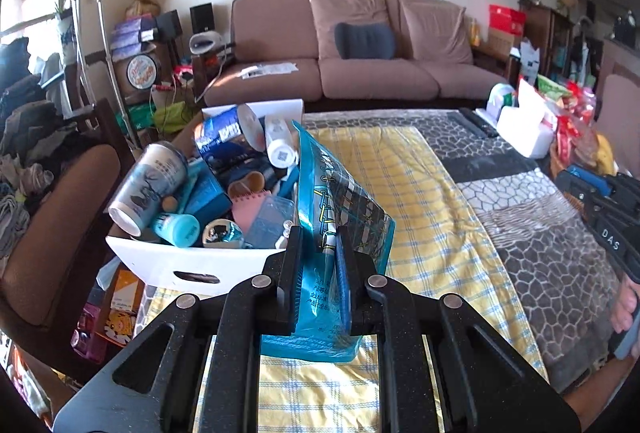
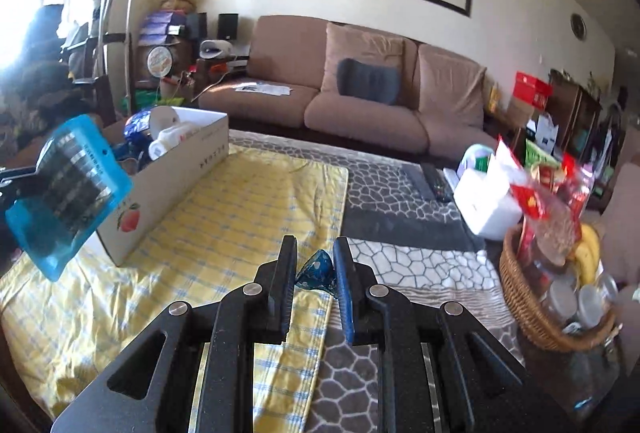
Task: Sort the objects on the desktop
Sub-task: 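Carry the blue packet and the candy toward the box with both grippers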
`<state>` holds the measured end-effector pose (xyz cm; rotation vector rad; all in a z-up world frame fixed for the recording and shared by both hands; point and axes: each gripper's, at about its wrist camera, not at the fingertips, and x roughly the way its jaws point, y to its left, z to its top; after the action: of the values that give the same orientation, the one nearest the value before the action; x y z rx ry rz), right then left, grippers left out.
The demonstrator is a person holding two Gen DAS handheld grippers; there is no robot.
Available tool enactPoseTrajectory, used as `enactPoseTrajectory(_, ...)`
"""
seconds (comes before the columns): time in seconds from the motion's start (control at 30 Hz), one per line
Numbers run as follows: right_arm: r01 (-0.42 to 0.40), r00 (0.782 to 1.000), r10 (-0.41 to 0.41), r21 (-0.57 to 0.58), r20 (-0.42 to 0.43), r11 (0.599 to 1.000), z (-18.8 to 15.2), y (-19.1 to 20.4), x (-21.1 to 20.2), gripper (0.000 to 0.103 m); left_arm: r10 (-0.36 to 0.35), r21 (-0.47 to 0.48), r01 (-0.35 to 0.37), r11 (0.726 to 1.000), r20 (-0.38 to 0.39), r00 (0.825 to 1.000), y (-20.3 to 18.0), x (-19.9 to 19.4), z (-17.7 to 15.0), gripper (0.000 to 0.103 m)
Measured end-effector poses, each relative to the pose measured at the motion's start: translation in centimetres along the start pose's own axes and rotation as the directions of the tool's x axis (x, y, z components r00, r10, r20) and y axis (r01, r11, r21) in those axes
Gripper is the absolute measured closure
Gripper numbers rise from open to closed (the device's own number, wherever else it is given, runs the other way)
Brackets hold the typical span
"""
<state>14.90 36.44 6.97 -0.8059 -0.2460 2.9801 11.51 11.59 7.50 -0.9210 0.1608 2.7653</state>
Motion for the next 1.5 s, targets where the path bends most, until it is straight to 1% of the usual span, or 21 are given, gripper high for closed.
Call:
enactPoseTrajectory(0.17, 0.004, 0.999, -0.005, 0.017, 0.041, 1.000, 1.6, 0.6, -1.7, 0.085, 0.002, -0.026, -0.001, 1.000, 0.045, 0.999, 1.0, -2.4, 0.4, 0.089)
enactPoseTrajectory(0.37, -0.003, 0.998, 0.000, 0.045, 0.057, 0.999, 3.0, 1.5, -3.3, 0.085, 0.024, -0.034, -0.020, 0.999, 0.119, 0.993, 2.2, -5.6, 1.2, 0.089)
enactPoseTrajectory(0.43, -0.025, 0.998, 0.022, 0.059, 0.052, 0.998, 3.8, 1.8, -4.0, 0.085, 0.052, -0.039, -0.047, 0.998, 0.147, 0.988, 2.7, -6.6, 1.2, 0.089)
enactPoseTrajectory(0.53, -0.105, 0.991, 0.092, 0.138, 0.096, 0.985, 4.8, 1.4, -6.0, 0.085, 0.065, -0.057, -0.056, 0.997, 0.161, 0.985, 3.7, -7.9, 1.5, 0.089)
enactPoseTrajectory(0.6, -0.122, 0.987, 0.103, 0.156, 0.125, 0.980, 5.3, 1.6, -7.2, 0.085, 0.081, -0.070, -0.070, 0.995, 0.176, 0.981, 4.4, -9.1, 1.6, 0.089)
enactPoseTrajectory(0.67, -0.123, 0.984, 0.101, 0.148, 0.148, 0.981, 5.6, 2.1, -8.1, 0.085, 0.093, -0.084, -0.077, 0.993, 0.192, 0.977, 5.1, -10.4, 1.8, 0.089)
enactPoseTrajectory(0.7, -0.136, 0.982, 0.113, 0.152, 0.153, 0.979, 5.7, 2.3, -8.4, 0.085, 0.097, -0.087, -0.081, 0.993, 0.198, 0.975, 5.4, -11.0, 1.8, 0.089)
enactPoseTrajectory(0.77, -0.199, 0.972, 0.171, 0.174, 0.162, 0.965, 6.1, 2.7, -8.9, 0.085, 0.100, -0.097, -0.080, 0.992, 0.215, 0.972, 6.0, -12.2, 2.0, 0.089)
enactPoseTrajectory(0.8, -0.235, 0.964, 0.204, 0.182, 0.173, 0.955, 6.4, 3.1, -9.4, 0.085, 0.102, -0.103, -0.081, 0.991, 0.226, 0.969, 6.2, -12.9, 2.1, 0.089)
enactPoseTrajectory(0.9, -0.251, 0.955, 0.221, 0.140, 0.199, 0.958, 7.5, 4.6, -11.0, 0.085, 0.106, -0.111, -0.079, 0.991, 0.259, 0.960, 6.8, -14.5, 2.3, 0.089)
enactPoseTrajectory(1.0, -0.268, 0.939, 0.239, 0.092, 0.247, 0.959, 8.8, 6.3, -13.3, 0.085, 0.102, -0.113, -0.072, 0.991, 0.283, 0.954, 7.4, -15.8, 2.7, 0.089)
enactPoseTrajectory(1.13, -0.284, 0.924, 0.257, 0.057, 0.284, 0.957, 10.5, 7.8, -15.2, 0.086, 0.099, -0.124, -0.063, 0.990, 0.315, 0.944, 8.5, -17.3, 3.8, 0.089)
enactPoseTrajectory(1.2, -0.302, 0.917, 0.273, 0.059, 0.290, 0.951, 11.5, 8.4, -15.6, 0.086, 0.100, -0.130, -0.060, 0.990, 0.332, 0.938, 9.0, -17.9, 4.4, 0.089)
enactPoseTrajectory(1.33, -0.340, 0.902, 0.304, 0.070, 0.305, 0.938, 13.8, 9.7, -15.8, 0.086, 0.118, -0.145, -0.068, 0.987, 0.378, 0.918, 10.3, -19.2, 6.1, 0.089)
enactPoseTrajectory(1.5, -0.380, 0.879, 0.341, 0.057, 0.334, 0.923, 16.3, 11.5, -15.8, 0.086, 0.129, -0.167, -0.064, 0.984, 0.410, 0.903, 12.1, -19.5, 8.2, 0.089)
